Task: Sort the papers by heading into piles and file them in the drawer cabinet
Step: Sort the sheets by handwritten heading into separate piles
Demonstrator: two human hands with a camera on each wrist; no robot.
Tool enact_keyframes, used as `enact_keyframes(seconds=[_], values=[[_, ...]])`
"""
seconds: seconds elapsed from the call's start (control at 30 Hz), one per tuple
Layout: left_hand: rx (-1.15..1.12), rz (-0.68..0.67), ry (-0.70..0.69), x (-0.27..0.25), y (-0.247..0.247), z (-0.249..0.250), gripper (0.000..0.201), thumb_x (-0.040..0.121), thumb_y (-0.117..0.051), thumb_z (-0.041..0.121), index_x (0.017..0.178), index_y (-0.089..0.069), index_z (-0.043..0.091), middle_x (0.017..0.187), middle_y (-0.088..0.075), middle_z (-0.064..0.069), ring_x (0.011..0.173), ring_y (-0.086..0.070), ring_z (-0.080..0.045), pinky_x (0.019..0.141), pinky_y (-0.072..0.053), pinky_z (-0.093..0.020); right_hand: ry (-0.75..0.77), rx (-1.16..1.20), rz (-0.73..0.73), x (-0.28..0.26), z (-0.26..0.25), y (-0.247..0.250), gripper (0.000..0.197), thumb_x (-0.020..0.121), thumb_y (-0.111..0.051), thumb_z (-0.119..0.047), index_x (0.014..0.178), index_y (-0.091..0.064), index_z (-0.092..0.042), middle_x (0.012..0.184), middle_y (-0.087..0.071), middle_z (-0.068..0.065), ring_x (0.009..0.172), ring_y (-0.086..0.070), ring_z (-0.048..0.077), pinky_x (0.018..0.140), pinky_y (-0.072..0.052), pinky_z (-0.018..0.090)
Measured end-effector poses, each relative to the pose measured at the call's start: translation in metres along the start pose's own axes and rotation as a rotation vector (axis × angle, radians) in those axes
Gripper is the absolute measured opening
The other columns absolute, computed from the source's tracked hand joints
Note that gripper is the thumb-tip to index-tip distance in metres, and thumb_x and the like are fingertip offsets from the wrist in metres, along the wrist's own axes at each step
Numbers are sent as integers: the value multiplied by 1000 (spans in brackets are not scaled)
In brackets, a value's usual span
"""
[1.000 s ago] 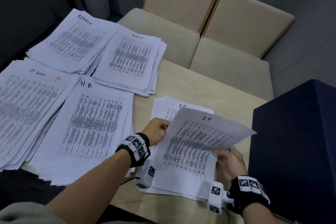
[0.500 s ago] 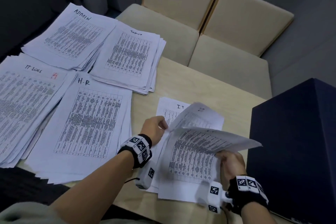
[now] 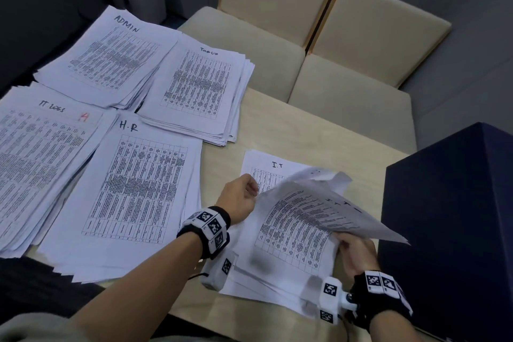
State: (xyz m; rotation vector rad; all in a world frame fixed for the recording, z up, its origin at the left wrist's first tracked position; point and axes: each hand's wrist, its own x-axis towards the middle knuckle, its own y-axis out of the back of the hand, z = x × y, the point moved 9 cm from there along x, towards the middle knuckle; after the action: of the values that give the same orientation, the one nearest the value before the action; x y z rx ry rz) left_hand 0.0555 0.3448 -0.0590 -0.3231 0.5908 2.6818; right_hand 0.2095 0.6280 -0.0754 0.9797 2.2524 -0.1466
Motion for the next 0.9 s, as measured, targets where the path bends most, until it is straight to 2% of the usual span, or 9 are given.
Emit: enact_keyframes(seconds=[0.13, 0.23, 0.33, 0.43, 0.47, 0.57, 0.67, 0.8, 0.9], values=[[117, -154, 89, 3, -22, -13, 18, 93, -55, 20, 106, -58, 9, 94, -63, -5, 81, -59, -24, 69, -48, -33, -28, 32, -46, 5, 7, -1, 20, 77, -56, 21, 87, -65, 6, 84, -67, 14, 80, -62, 31, 68, -48, 34], [194, -141, 49, 7, -25, -10, 30, 99, -53, 33, 79, -54, 10, 71, -53, 0, 62, -47, -17, 57, -35, -28, -67, 32, -46, 9, 15, 3, 21, 69, -56, 19, 83, -62, 4, 82, -62, 15, 77, -56, 30, 63, -43, 38], [100, -146, 52, 11, -26, -7, 37, 94, -62, 24, 63, -46, 15, 60, -43, 1, 56, -39, -16, 56, -29, -27, -114, 54, -65, 8, 24, 10, 31, 55, -61, 5, 86, -60, 0, 83, -58, 15, 72, -54, 30, 66, -41, 41], [-166, -140, 93, 8, -24, -2, 39, 82, -76, 7, 61, -45, 17, 56, -42, 4, 48, -36, -7, 50, -33, -20, -104, 121, -72, 11, 21, 15, 38, 46, -62, 2, 84, -59, 1, 83, -61, 15, 77, -58, 32, 76, -45, 45], [-255, -148, 108, 5, -22, 1, 39, 77, -79, 1, 62, -46, 15, 57, -46, 2, 46, -40, -6, 49, -36, -17, -96, 131, -69, 11, 18, 16, 33, 46, -61, 3, 79, -58, 1, 78, -60, 13, 73, -57, 31, 73, -45, 42], [-416, -179, 127, 1, -15, 8, 31, 64, -84, -8, 79, -57, -4, 77, -66, -16, 67, -65, -25, 66, -56, -32, -71, 105, -68, 5, 5, 12, 7, 66, -56, 9, 65, -56, 2, 59, -57, 10, 61, -52, 28, 60, -40, 36], [-508, -240, 155, -5, -11, 14, 42, 65, -82, -9, 103, -66, -2, 101, -72, -23, 89, -70, -38, 80, -59, -49, -64, 91, -114, 10, 7, 6, 20, 79, -49, 17, 70, -60, 4, 63, -65, 10, 69, -59, 26, 71, -47, 33], [-557, -280, 147, -10, -6, 15, 27, 70, -78, -9, 94, -70, 0, 95, -73, -18, 84, -69, -27, 78, -58, -36, -31, 83, -144, 8, 5, -4, 25, 78, -51, 17, 64, -67, 4, 69, -67, 14, 77, -60, 30, 78, -48, 35], [-607, -291, 158, -13, -4, 11, 32, 73, -77, -6, 103, -69, -2, 100, -74, -13, 92, -70, -24, 81, -56, -31, -19, 82, -191, 3, 2, -13, 25, 78, -49, 19, 67, -66, 5, 71, -68, 13, 76, -62, 28, 79, -48, 34]])
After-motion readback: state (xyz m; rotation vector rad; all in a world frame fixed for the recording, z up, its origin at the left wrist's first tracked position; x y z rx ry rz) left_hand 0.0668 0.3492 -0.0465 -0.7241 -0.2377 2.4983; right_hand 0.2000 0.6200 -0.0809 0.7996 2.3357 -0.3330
